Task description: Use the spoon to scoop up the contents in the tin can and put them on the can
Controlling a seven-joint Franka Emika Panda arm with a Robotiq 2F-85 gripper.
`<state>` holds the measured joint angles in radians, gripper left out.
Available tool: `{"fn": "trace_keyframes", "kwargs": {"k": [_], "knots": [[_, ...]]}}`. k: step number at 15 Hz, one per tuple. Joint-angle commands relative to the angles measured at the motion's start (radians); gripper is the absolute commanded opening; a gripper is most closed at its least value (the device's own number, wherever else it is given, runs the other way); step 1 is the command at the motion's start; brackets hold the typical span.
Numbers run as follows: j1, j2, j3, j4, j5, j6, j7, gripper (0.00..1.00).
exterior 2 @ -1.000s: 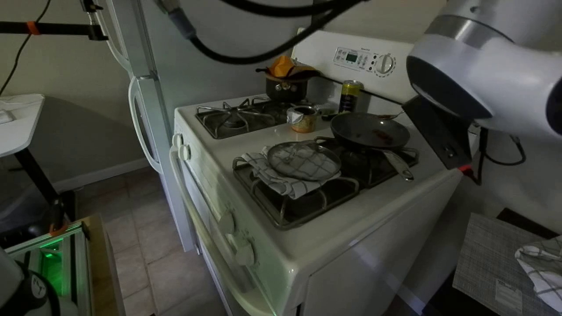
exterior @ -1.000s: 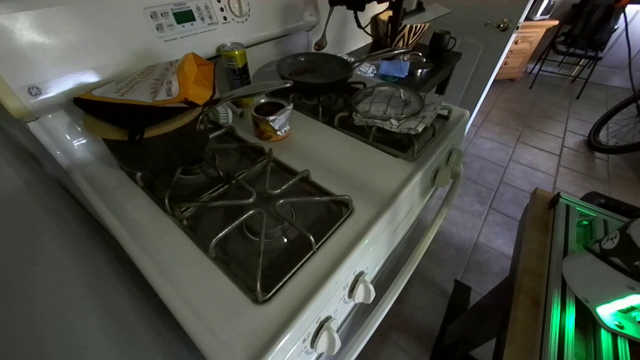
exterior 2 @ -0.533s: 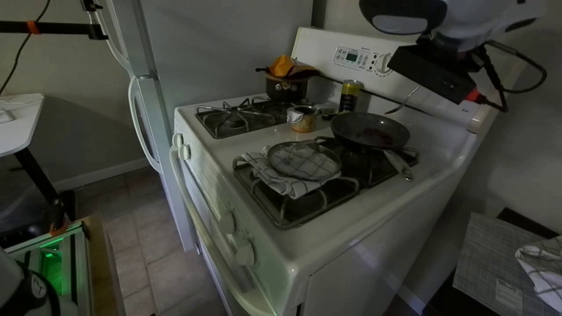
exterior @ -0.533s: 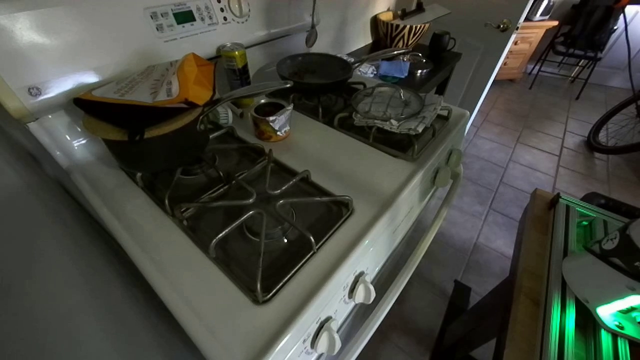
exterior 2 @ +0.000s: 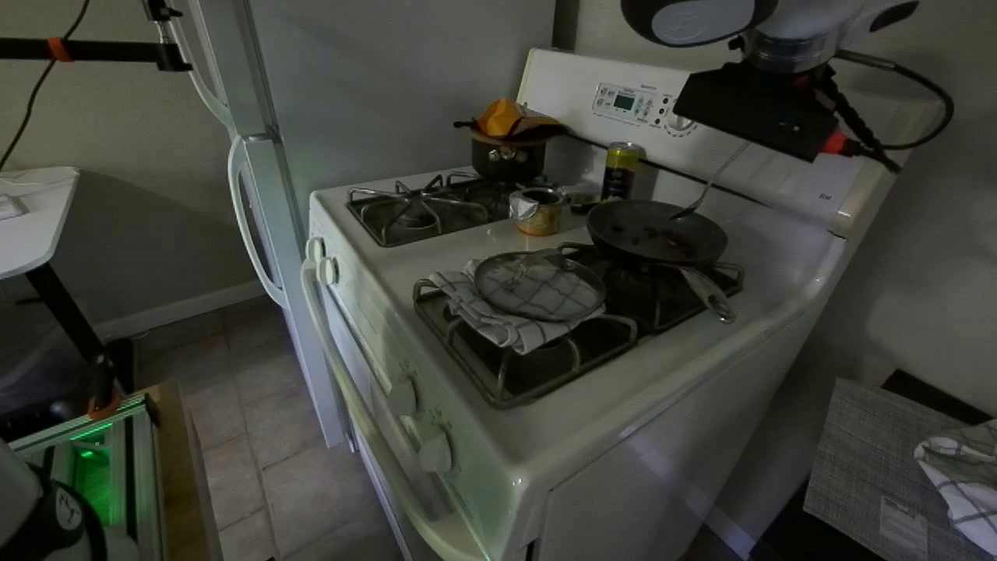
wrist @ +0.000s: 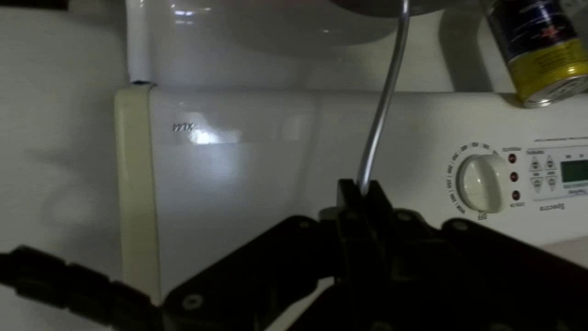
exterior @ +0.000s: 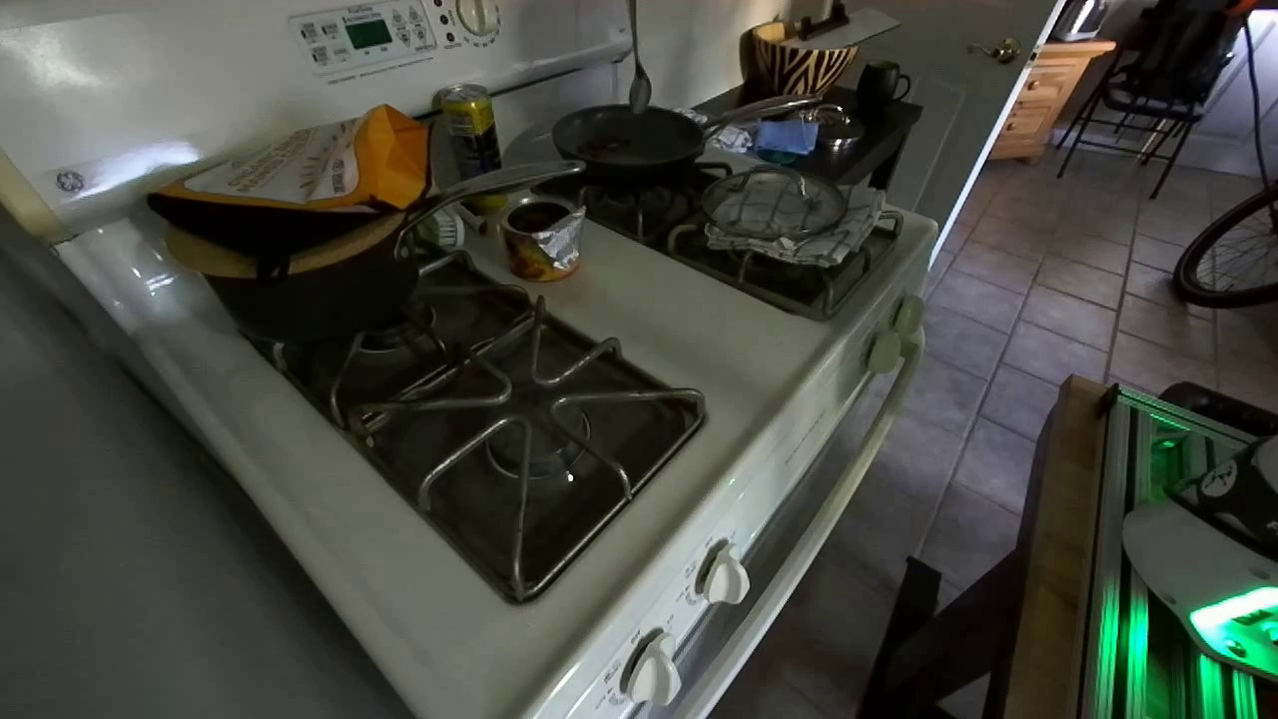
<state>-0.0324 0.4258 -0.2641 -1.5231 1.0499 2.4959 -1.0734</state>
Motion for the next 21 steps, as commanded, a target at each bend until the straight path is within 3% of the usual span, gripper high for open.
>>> {"fn": "trace_keyframes", "kwargs": {"k": [1, 5, 10, 17, 21], "knots": [[-0.192, -0.039, 0.134, -0.028, 0.11, -0.183, -0.081, 0.02], [-0.322, 0.017, 0.169, -0.012, 0.284, -0.419, -0.172, 0.02], [-0.363, 0.158, 0.183, 0.048, 0.484, -0.649, -0.24, 0.02], [-0.333, 0.245, 0.153, 0.061, 0.656, -0.579, -0.18, 0.02], [-0.322, 0.259, 0.129, 0.067, 0.665, -0.529, -0.13, 0.02]]}}
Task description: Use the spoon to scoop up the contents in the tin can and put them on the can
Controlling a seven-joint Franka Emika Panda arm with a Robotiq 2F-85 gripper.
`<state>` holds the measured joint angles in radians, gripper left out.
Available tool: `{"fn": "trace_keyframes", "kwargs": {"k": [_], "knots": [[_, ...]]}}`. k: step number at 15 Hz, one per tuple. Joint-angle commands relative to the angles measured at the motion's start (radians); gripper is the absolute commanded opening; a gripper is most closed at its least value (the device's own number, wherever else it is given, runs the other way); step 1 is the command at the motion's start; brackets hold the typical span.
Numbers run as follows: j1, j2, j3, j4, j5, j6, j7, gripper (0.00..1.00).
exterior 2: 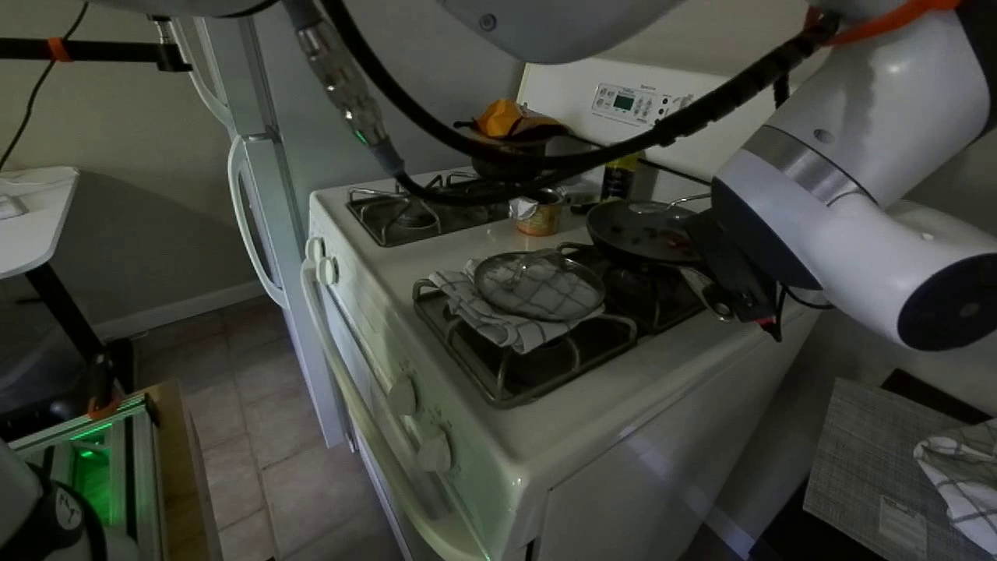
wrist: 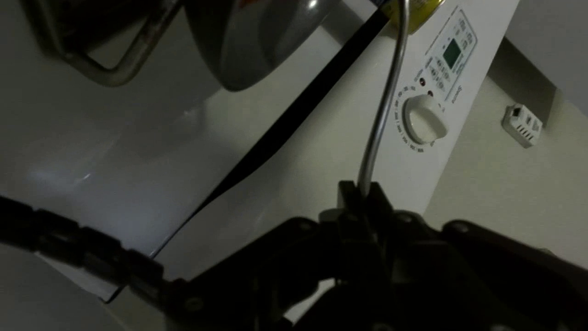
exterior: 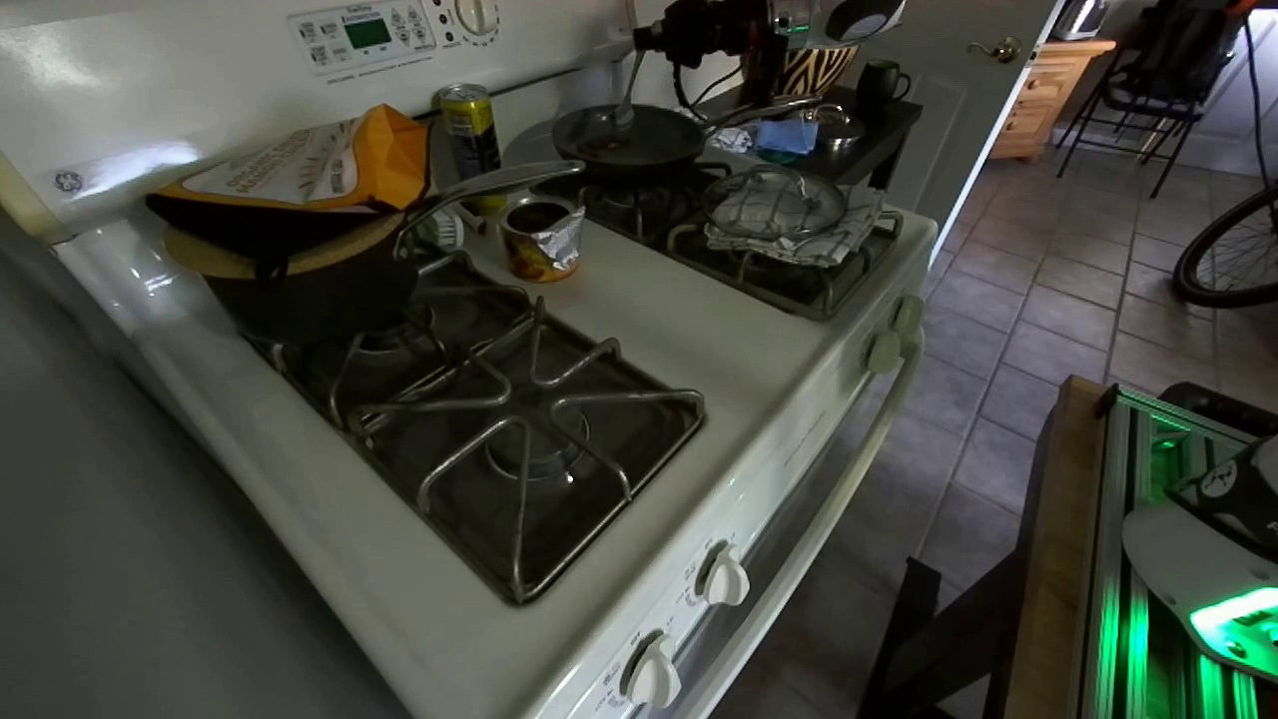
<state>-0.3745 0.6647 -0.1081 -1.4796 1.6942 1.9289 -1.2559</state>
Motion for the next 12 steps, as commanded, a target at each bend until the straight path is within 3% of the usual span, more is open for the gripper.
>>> {"fn": "trace_keyframes", "kwargs": {"k": [1, 12], "knots": [[0.025, 0.021, -0.036, 0.027, -0.002, 0.05, 0.079, 0.02], [0.07, 0.038, -0.066, 0.066, -0.229, 0.107, 0.354, 0.02]]}}
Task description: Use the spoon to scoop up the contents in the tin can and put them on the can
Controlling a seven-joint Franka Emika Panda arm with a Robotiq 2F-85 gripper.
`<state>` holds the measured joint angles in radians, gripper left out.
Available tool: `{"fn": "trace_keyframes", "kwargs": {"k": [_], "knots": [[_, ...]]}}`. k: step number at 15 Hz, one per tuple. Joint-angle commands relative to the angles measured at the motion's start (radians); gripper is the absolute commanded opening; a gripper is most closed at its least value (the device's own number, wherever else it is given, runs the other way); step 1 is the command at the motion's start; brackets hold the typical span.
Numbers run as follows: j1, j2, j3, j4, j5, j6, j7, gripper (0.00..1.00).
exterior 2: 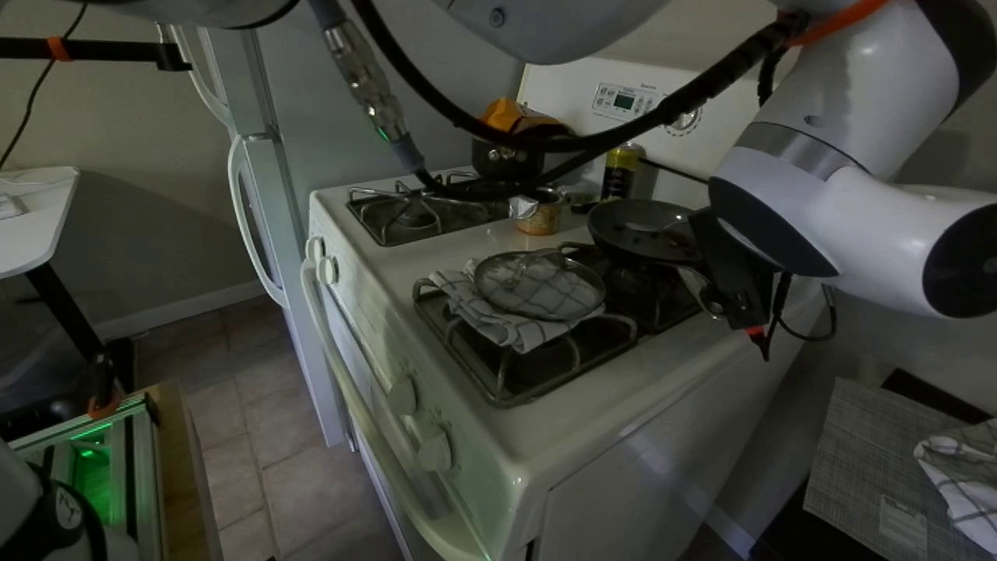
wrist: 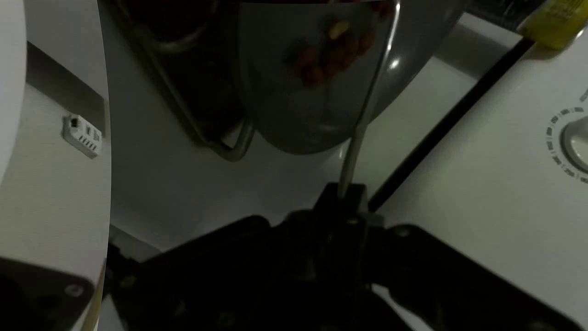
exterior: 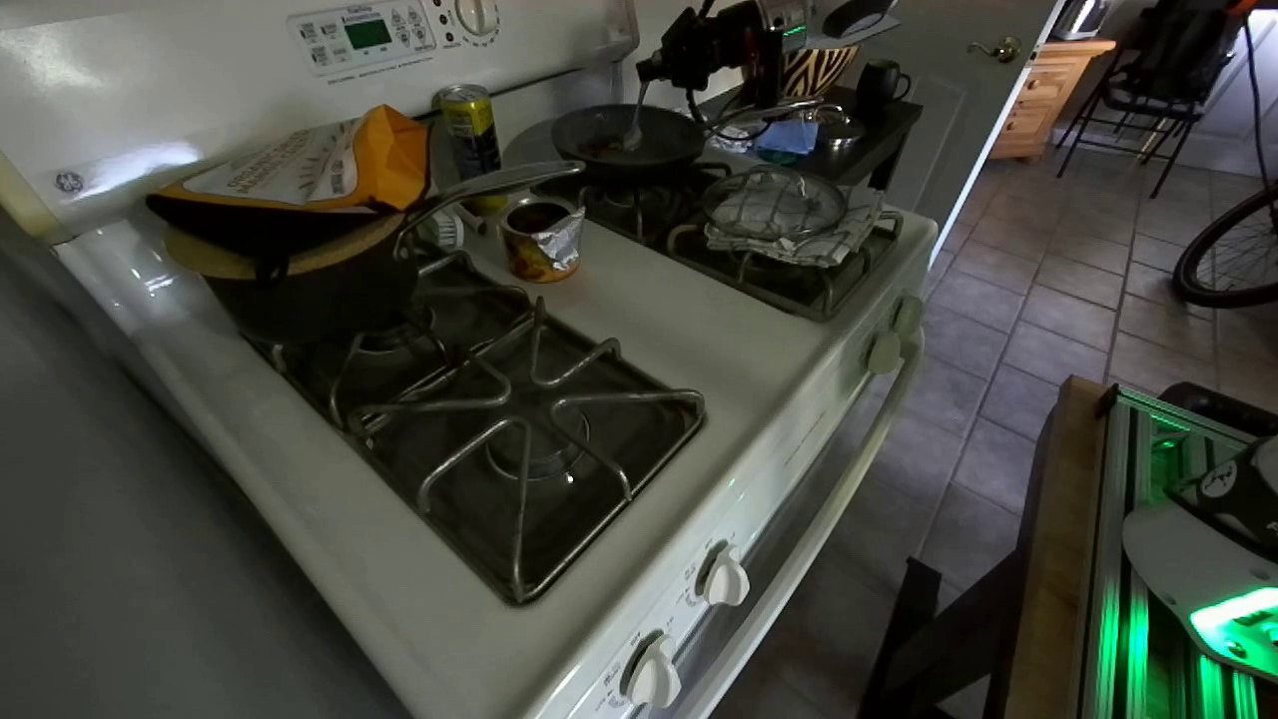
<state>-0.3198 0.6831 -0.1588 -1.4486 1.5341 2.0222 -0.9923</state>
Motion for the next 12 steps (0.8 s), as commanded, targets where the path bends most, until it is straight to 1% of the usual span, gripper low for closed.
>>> {"fn": "trace_keyframes", "kwargs": {"k": [1, 3, 4, 8, 9, 12], "knots": [[0.015, 0.022, -0.012, 0.043, -0.089, 0.012, 0.11, 0.02], [0.012, 0.022, -0.008, 0.048, -0.123, 0.013, 0.144, 0.02], [0.01, 0.021, -0.003, 0.05, -0.132, 0.013, 0.152, 0.28], [0.002, 0.016, 0.007, 0.056, -0.152, 0.01, 0.174, 0.54], [0.0, 0.012, 0.009, 0.054, -0.152, 0.009, 0.175, 0.63], [0.0, -0.015, 0.0, 0.025, -0.157, 0.019, 0.184, 0.85]]}}
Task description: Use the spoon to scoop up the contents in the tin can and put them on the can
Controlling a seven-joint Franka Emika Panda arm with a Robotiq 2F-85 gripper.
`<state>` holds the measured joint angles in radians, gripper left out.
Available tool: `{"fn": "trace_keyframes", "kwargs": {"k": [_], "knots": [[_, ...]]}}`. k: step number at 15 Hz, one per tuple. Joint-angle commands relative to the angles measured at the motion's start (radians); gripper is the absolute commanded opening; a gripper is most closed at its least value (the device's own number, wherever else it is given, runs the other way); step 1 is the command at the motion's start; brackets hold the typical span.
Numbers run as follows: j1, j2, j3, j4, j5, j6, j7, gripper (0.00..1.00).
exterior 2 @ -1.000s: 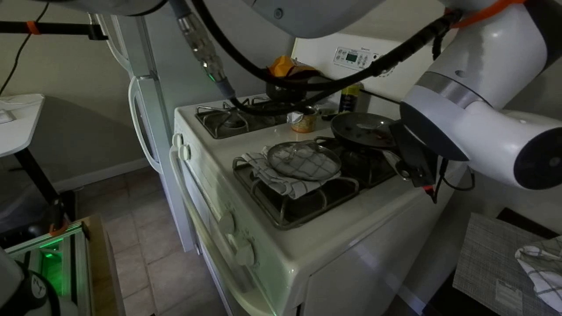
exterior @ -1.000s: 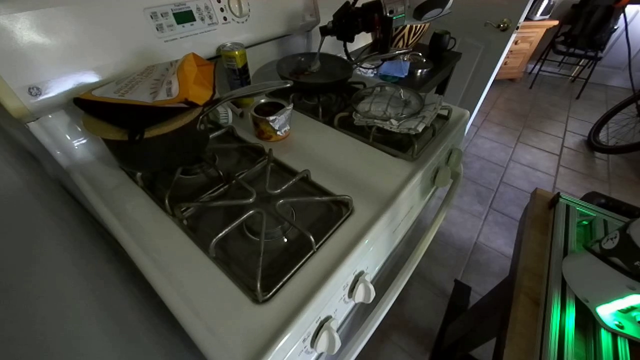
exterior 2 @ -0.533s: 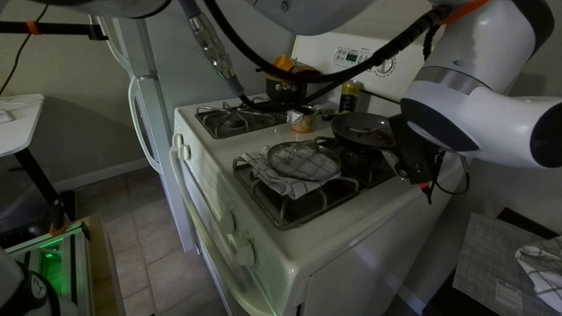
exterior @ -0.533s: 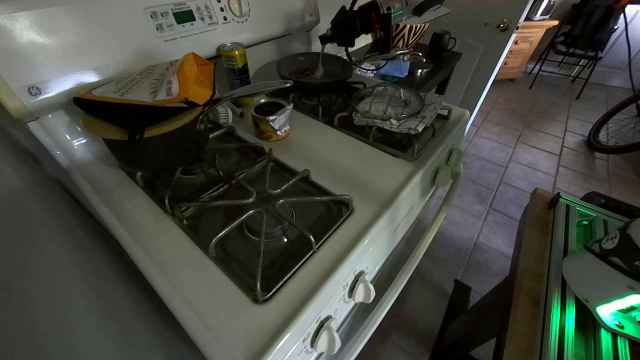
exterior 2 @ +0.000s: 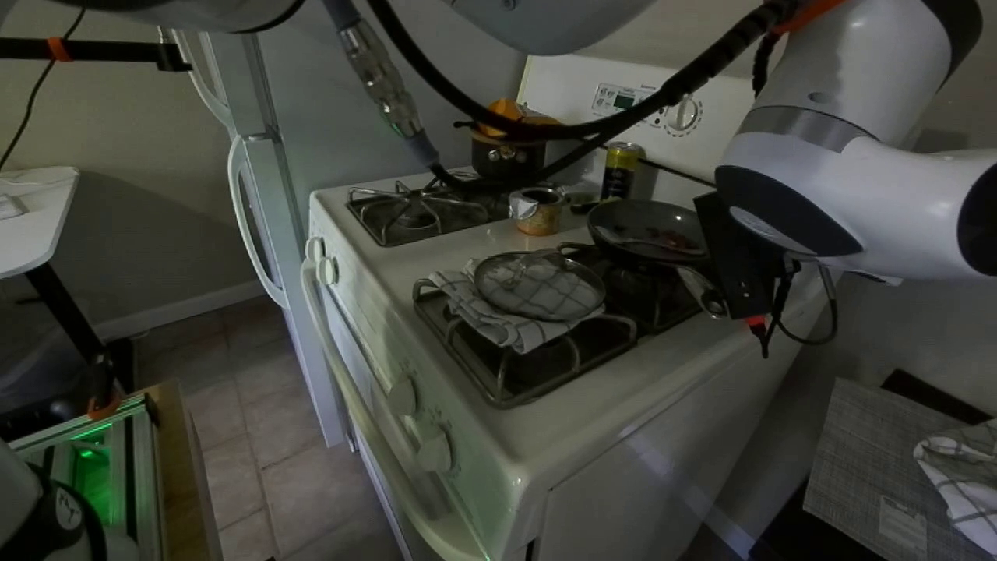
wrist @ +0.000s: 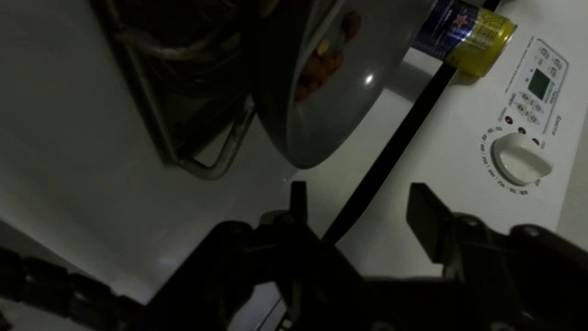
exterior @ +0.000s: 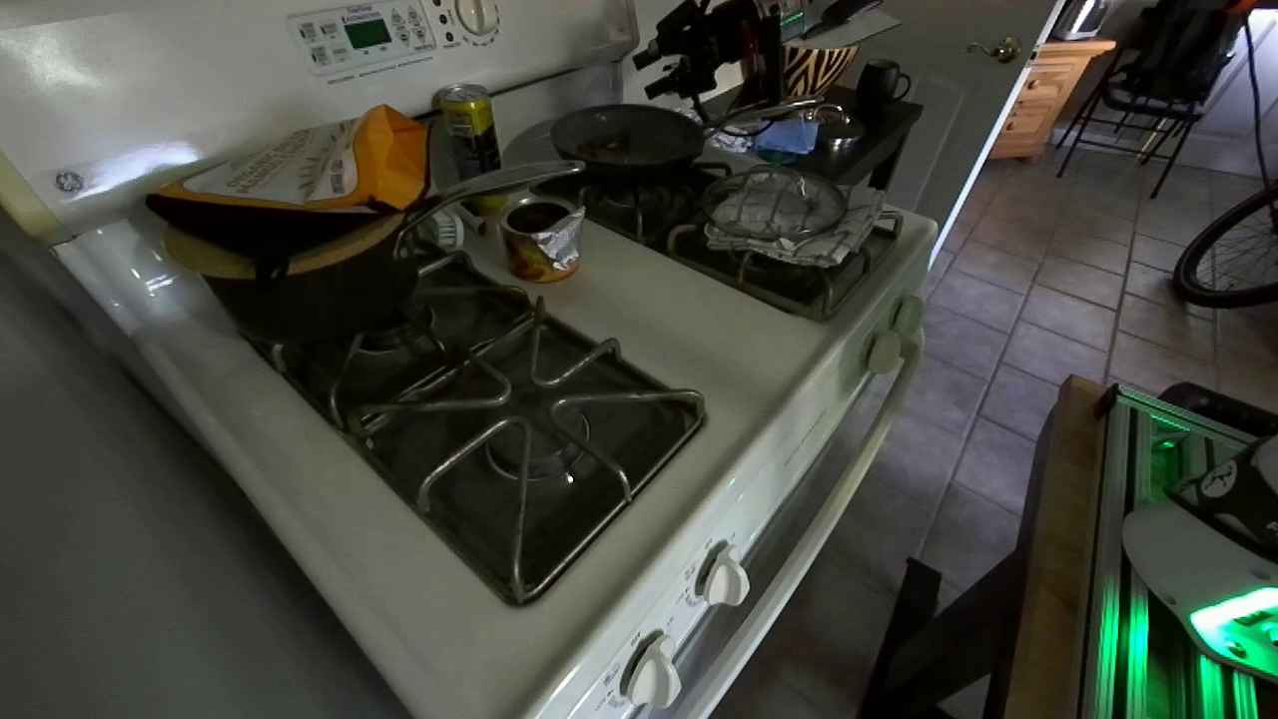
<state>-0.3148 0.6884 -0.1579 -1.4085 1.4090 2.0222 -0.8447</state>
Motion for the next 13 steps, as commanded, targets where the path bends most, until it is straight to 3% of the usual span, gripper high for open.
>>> {"fn": "trace_keyframes", "kwargs": {"k": [1, 2, 5, 11, 12, 13], "knots": [[-0.003, -0.044, -0.013, -0.04, -0.047, 0.03, 0.046, 0.92], [-0.002, -0.068, -0.024, -0.062, -0.066, 0.039, 0.058, 0.99], [-0.006, -0.185, -0.073, -0.157, -0.204, 0.016, 0.133, 1.0], [-0.014, -0.425, -0.123, -0.24, -0.639, -0.064, 0.238, 1.0], [-0.049, -0.326, -0.085, -0.161, -0.553, -0.033, 0.222, 1.0], [-0.051, -0.356, -0.086, -0.168, -0.568, -0.041, 0.228, 1.0]]}}
